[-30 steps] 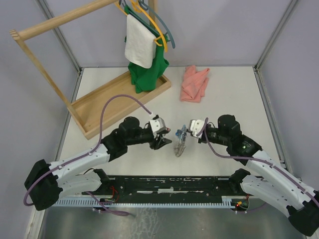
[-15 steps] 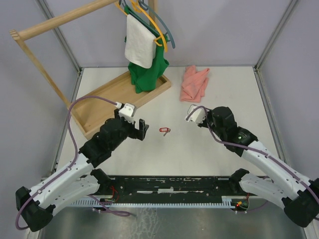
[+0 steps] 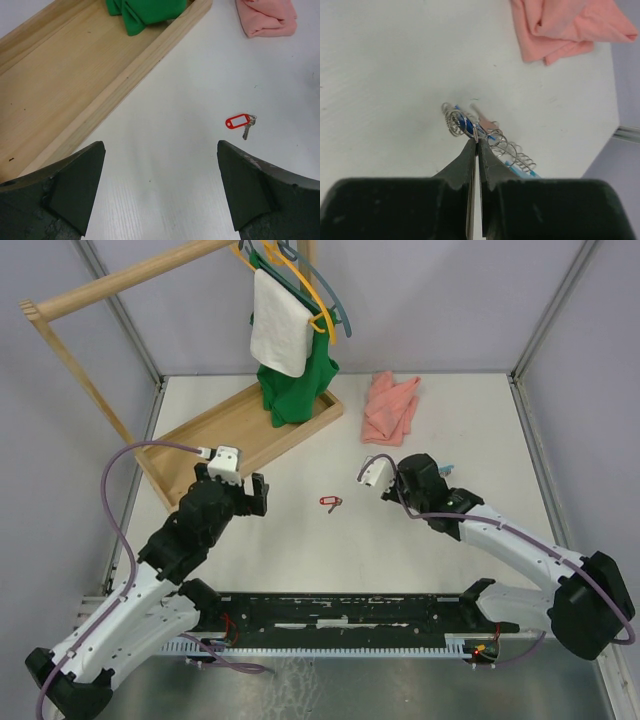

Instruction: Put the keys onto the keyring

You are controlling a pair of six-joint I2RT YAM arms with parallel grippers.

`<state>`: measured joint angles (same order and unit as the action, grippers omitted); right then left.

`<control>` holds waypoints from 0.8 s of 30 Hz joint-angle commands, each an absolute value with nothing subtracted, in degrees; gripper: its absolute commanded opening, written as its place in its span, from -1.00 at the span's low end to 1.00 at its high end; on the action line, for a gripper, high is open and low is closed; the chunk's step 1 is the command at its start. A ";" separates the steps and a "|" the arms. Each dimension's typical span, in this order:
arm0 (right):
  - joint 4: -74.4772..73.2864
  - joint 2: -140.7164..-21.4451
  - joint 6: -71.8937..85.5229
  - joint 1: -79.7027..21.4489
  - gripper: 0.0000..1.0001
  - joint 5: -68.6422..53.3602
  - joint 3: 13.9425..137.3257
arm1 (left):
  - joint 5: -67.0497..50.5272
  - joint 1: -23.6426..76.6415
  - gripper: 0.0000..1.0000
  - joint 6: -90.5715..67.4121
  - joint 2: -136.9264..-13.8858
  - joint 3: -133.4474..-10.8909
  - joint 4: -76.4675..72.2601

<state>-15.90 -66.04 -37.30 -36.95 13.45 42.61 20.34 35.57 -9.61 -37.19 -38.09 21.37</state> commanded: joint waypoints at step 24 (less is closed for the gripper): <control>-18.37 -32.68 7.62 -37.92 1.00 11.81 36.82 | 16.67 34.72 0.99 -17.66 -16.78 -35.66 20.65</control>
